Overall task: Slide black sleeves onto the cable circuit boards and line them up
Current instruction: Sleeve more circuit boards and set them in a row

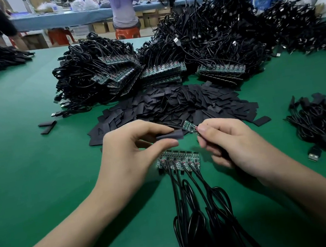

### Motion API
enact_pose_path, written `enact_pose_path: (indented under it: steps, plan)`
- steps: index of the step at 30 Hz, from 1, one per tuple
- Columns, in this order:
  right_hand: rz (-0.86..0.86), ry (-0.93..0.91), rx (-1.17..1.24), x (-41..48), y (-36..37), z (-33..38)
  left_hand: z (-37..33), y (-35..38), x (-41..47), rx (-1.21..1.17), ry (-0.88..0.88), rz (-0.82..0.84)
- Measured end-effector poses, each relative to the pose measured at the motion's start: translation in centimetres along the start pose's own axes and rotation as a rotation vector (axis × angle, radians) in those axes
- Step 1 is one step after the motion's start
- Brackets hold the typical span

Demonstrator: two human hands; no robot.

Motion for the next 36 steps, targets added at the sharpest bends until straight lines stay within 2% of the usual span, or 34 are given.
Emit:
enact_pose_path:
  steps: [8,12,16,20,25,27,32,36]
  plan:
    - [0.093,0.004,-0.112,0.0,0.2,-0.1,0.5,-0.1,0.0,-0.028,-0.039,0.017]
    - [0.084,0.013,-0.024,-0.1,0.1,-0.1,1.0,0.1,-0.1,-0.084,-0.077,0.028]
    - [0.100,0.009,-0.050,-0.2,0.2,-0.1,1.1,0.2,-0.2,-0.096,-0.080,0.030]
    - [0.127,0.009,-0.116,-0.3,0.3,-0.1,1.0,0.1,-0.2,-0.045,-0.044,0.037]
    - [0.118,0.012,-0.278,-0.5,0.2,-0.1,0.0,0.1,0.1,0.086,0.129,0.107]
    - [0.128,0.030,-0.264,-0.5,0.2,-0.1,-0.2,0.1,0.2,0.101,0.176,0.149]
    - [0.187,0.098,-0.030,-0.5,0.6,-0.4,-0.5,0.3,0.0,0.138,0.247,0.177]
    - [0.187,0.056,-0.108,-0.6,0.6,-0.2,0.0,0.3,0.1,0.077,0.177,0.160]
Point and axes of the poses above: each hand's wrist, its own x-axis towards the middle knuckle, its own y-axis out of the palm, z = x × y, the point moved 7 cm from there along x, towards the middle knuckle, and after that the axes turned 6 degrees about x, right-handed, at the moved point
